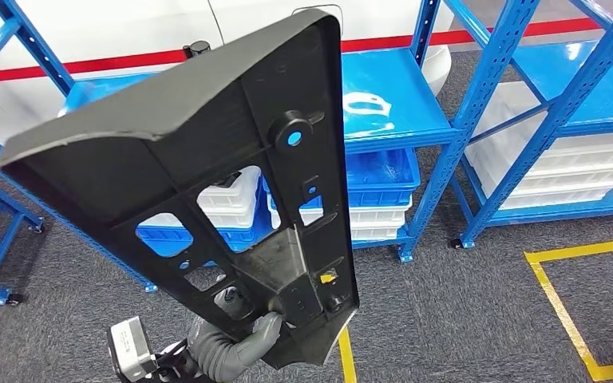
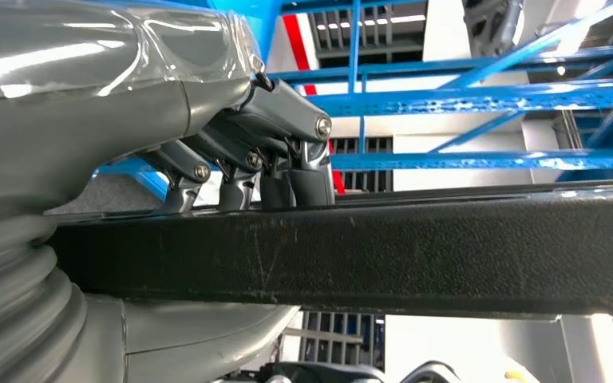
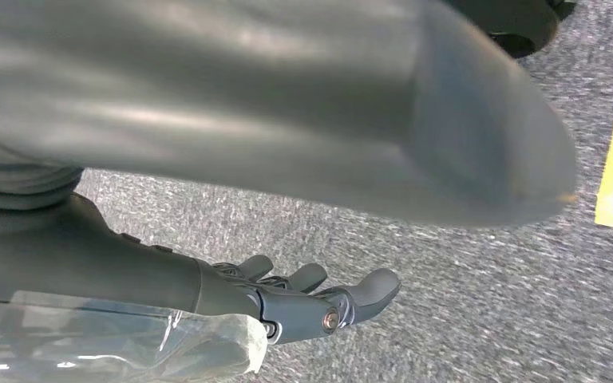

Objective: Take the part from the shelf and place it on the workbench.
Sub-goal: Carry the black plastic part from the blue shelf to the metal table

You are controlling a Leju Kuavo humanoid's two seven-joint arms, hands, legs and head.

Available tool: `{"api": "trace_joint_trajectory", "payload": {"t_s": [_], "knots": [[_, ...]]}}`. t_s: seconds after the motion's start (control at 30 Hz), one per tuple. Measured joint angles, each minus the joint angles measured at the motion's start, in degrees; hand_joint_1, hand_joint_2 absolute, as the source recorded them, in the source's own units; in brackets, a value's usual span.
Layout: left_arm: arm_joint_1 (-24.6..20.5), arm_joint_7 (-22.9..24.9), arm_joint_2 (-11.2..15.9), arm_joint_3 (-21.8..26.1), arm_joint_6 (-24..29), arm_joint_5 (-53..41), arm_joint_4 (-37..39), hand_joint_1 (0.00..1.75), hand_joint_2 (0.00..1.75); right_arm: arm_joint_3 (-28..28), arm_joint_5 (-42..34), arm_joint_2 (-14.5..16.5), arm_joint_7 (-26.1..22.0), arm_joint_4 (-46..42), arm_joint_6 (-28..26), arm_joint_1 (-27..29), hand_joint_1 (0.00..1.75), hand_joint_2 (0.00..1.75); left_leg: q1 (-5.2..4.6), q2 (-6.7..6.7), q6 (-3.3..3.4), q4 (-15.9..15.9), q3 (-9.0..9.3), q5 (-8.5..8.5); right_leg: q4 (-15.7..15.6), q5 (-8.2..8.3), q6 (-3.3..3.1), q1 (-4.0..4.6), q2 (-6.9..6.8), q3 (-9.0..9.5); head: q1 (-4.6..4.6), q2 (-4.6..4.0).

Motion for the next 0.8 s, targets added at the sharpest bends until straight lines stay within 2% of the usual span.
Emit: {"api": "trace_joint_trajectory", "payload": {"t_s": [0.03, 0.07, 0.1, 0.17, 0.2, 0.23, 0.3, 0.37, 0.4, 0.43, 0.5, 0.53, 0.57, 0.6, 0.7, 0.73, 0.8], "knots": [[0.0, 0.0, 0.0, 0.0, 0.0, 0.1, 0.1, 1.75, 1.75, 0.0, -0.1, 0.0, 0.1, 0.0, 0.0, 0.0, 0.0, 0.0, 0.02, 0.0, -0.08, 2.8, -0.7, -1.2, 0.0, 0.31, -0.02, 0.05, -0.04, -0.4, 0.0, 0.0], [0.0, 0.0, 0.0, 0.0, 0.0, 0.3, 0.2, 1.75, 1.75, 0.0, -0.1, 0.0, 0.2, 0.0, 0.0, 0.0, 0.0, 0.0, 0.01, 0.0, -0.03, 3.4, -0.32, -1.31, 0.0, 0.62, -0.01, 0.1, -0.07, -0.78, -0.01, 0.0], [0.0, 0.0, 0.0, 0.0, 0.0, 0.4, 0.3, 1.75, 1.75, 0.0, -0.1, 0.0, 0.3, 0.0, 0.0, 0.0, 0.0, 0.0, -0.01, -0.01, 0.13, 1.4, 1.3, -0.39, 0.0, 0.91, 0.02, 0.15, -0.08, -1.11, -0.01, 0.0], [-0.1, 0.0, 0.0, 0.0, 0.0, 0.5, 0.4, 1.75, 1.75, 0.0, -0.1, 0.0, 0.6, 0.0, 0.0, 0.0, 0.0, 0.0, -0.19, -0.03, 0.85, -7.8, 7.03, 2.64, 0.0, 1.46, 0.21, 0.24, -0.02, -1.59, -0.01, 0.0], [-0.2, 0.0, 0.0, 0.0, 0.0, 0.6, 0.5, 1.75, 1.75, 0.0, -0.1, 0.0, 0.6, 0.0, 0.1, 0.0, 0.0, 0.0, -0.4, -0.02, 1.21, -11.8, 9.29, 3.83, 0.0, 1.74, 0.41, 0.31, -0.01, -1.79, 0.01, 0.0], [-0.3, 0.0, -0.1, -0.1, 0.0, 0.6, 0.5, 1.75, 1.75, 0.0, -0.1, 0.0, 0.7, 0.0, 0.1, 0.0, 0.0, 0.0, -0.63, -0.02, 1.51, -14.4, 10.62, 4.5, 0.0, 2.02, 0.69, 0.34, -0.03, -1.99, 0.01, 0.0], [-0.3, 0.0, -0.2, -0.1, 0.0, 0.7, 0.6, 1.75, 1.75, 0.0, -0.1, 0.1, 0.7, 0.0, 0.2, 0.0, 0.0, 0.0, -1.01, -0.02, 1.95, -15.1, 10.56, 5.02, 0.0, 2.59, 1.37, 0.32, -0.13, -2.29, 0.02, 0.0], [-0.3, 0.0, -0.2, -0.2, 0.0, 0.8, 0.6, 1.75, 1.75, 0.0, -0.1, 0.1, 0.8, 0.0, 0.2, 0.0, 0.0, 0.0, -0.73, 0.06, 2.64, -15.4, 10.16, 5.93, 0.4, 2.3, 2.01, 0.33, -0.14, -2.72, 0.03, 0.0], [-0.3, 0.0, -0.3, -0.2, 0.0, 0.9, 0.6, 1.75, 1.75, 0.0, -0.2, 0.1, 0.8, 0.0, 0.2, 0.0, 0.0, 0.0, -0.58, 0.13, 3.07, -15.6, 9.84, 6.49, 1.7, 0.98, 2.24, 0.33, -0.12, -3.34, 0.05, 0.0], [-0.4, 0.0, -0.4, -0.2, 0.0, 0.9, 0.7, 1.75, 1.75, -0.1, -0.2, 0.1, 0.9, 0.0, 0.2, 0.0, 0.0, 0.0, -0.42, 0.21, 3.39, -15.8, 9.45, 7.04, 4.3, -1.13, 2.41, 0.33, -0.1, -4.37, 0.09, 0.0], [-0.3, 0.0, -0.5, -0.3, 0.0, 1.1, 0.9, 1.75, 1.75, -0.1, -0.5, 0.1, 0.9, 0.0, 0.1, 0.1, 0.0, 0.0, -0.56, 0.28, 3.72, -15.7, 8.41, 7.82, 11.9, -6.05, 2.68, 0.24, -0.11, -6.95, 0.16, 0.0], [-0.3, 0.0, -0.5, -0.3, 0.0, 1.3, 1.1, 1.75, 1.75, -0.1, -0.6, 0.0, 0.9, 0.0, 0.1, 0.1, 0.0, 0.0, -0.61, 0.29, 3.68, -15.7, 7.89, 8.18, 15.0, -7.5, 2.8, 0.22, -0.12, -7.68, 0.18, 0.0], [-0.3, 0.0, -0.5, -0.4, 0.0, 1.4, 1.2, 1.75, 1.75, -0.1, -0.7, 0.0, 0.9, 0.0, 0.0, 0.1, 0.0, 0.0, -0.63, 0.3, 3.62, -15.6, 7.38, 8.51, 16.2, -7.89, 2.89, 0.21, -0.12, -7.48, 0.19, 0.0], [-0.3, 0.0, -0.5, -0.4, 0.0, 1.5, 1.3, 1.75, 1.75, -0.1, -0.7, 0.0, 0.9, 0.0, 0.0, 0.1, 0.0, 0.0, -0.6, 0.29, 3.49, -15.3, 6.88, 8.8, 14.9, -7.22, 2.94, 0.17, -0.13, -6.05, 0.19, 0.0], [-0.3, 0.0, -0.5, -0.5, 0.0, 1.5, 1.5, 1.75, 1.75, -0.1, -0.4, -0.1, 1.3, 0.0, 0.0, 0.0, 0.0, 0.0, -0.56, 0.21, 2.95, -14.2, 5.56, 9.24, 3.2, -3.53, 2.88, 0.05, -0.05, 1.57, 0.21, 0.0], [-0.3, 0.0, -0.5, -0.5, 0.0, 1.5, 1.5, 1.75, 1.75, -0.1, -0.2, -0.1, 1.6, 0.0, 0.1, -0.1, 0.0, 0.0, -0.65, 0.19, 2.71, -13.9, 5.23, 9.37, 0.9, -2.95, 2.67, 0.07, 0.03, 2.85, 0.19, 0.0], [-0.2, -0.1, -0.5, -0.5, 0.1, 1.5, 1.5, 1.75, 1.75, -0.1, 0.2, -0.1, 1.9, 0.0, 0.2, -0.1, 0.0, 0.0, -0.79, 0.17, 2.06, -13.6, 4.84, 9.8, 0.4, -2.39, 1.95, 0.33, 0.17, 2.9, 0.12, 0.0]]}}
